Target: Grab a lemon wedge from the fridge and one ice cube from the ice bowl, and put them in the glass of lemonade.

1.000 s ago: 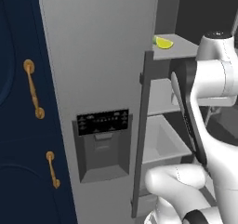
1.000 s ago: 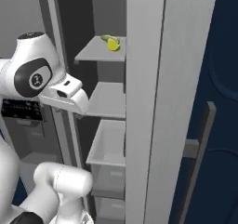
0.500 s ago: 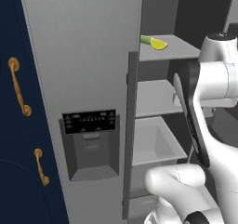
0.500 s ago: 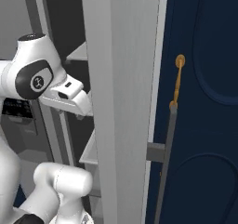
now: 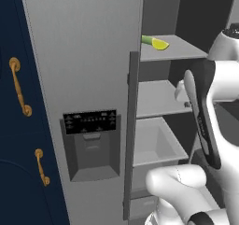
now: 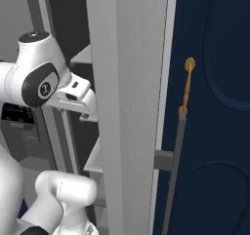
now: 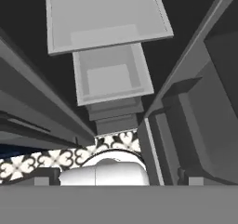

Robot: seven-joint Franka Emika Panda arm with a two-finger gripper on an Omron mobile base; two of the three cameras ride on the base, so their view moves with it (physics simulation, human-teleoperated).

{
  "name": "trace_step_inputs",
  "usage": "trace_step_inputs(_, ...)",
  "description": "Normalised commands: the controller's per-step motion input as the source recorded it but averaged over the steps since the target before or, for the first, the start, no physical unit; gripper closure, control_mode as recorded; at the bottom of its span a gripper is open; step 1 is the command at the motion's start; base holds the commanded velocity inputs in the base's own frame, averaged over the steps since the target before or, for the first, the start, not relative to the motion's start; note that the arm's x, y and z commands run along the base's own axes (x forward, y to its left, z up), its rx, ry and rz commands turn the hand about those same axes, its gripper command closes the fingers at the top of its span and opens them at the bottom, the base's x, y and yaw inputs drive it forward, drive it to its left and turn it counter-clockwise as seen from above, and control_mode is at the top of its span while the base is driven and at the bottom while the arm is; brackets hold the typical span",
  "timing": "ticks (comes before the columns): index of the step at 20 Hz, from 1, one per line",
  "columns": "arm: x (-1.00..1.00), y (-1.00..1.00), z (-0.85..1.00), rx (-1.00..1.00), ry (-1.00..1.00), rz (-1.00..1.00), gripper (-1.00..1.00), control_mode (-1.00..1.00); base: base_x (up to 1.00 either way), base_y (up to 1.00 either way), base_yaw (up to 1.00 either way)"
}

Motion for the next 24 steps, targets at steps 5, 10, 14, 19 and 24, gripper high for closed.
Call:
trace_step_inputs(5,0.31,0.13,0.76,-0.05,-0.25,0.16,-1.00,-1.00,0.00,0.00,0.00)
trace_step_inputs(10,0.84,0.01,1.00,-0.10,-0.14,0.15,-1.00,-1.00,0.00,0.00,0.00)
trace_step_inputs(14,1.00,0.00,0.57,-0.01,-0.07,0.13,-1.00,-1.00,0.00,0.00,0.00)
trace_step_inputs(19,0.92,-0.04,0.06,0.00,-0.22,0.13,-1.00,-1.00,0.00,0.00,0.00)
trace_step_inputs(24,0.76,-0.01,-0.18,-0.02,-0.12,0.15,-1.00,-1.00,0.00,0.00,0.00)
